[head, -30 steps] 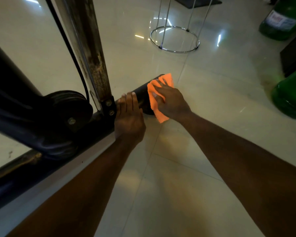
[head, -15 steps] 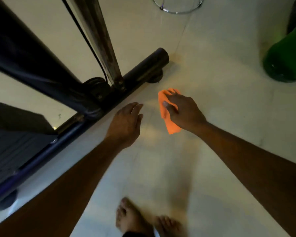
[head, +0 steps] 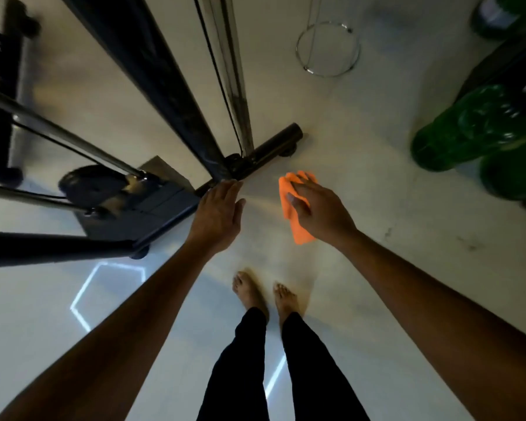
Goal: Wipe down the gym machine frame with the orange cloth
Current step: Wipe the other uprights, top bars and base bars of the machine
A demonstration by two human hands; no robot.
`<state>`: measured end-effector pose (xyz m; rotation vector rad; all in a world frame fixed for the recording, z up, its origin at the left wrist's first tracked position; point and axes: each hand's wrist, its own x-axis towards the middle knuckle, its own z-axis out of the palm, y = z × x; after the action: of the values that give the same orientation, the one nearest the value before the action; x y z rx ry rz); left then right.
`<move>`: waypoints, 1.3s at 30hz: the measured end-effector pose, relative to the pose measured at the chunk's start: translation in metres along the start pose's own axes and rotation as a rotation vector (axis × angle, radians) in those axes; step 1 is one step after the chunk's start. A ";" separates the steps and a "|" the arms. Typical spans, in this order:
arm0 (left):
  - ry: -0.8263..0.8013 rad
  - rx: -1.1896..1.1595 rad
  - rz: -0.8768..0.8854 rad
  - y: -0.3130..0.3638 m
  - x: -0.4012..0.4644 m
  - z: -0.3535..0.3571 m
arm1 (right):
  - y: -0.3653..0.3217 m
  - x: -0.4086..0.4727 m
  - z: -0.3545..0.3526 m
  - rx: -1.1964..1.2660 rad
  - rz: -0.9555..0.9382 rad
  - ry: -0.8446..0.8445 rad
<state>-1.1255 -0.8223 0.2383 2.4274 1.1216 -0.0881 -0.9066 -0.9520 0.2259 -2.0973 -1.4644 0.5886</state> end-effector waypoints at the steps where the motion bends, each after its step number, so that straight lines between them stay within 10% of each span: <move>1: 0.031 0.016 -0.002 0.010 -0.014 -0.035 | -0.026 -0.003 -0.027 0.001 -0.021 0.010; 25: 1.086 0.478 0.270 0.034 -0.319 -0.760 | -0.705 -0.001 -0.461 -0.119 -0.797 0.636; 39: 1.493 0.648 0.117 0.023 -0.420 -1.000 | -0.970 0.054 -0.552 -0.083 -1.160 0.864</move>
<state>-1.5196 -0.6977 1.2418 2.9898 1.5829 1.9276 -1.2528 -0.7107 1.2603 -0.9418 -1.7512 -0.7265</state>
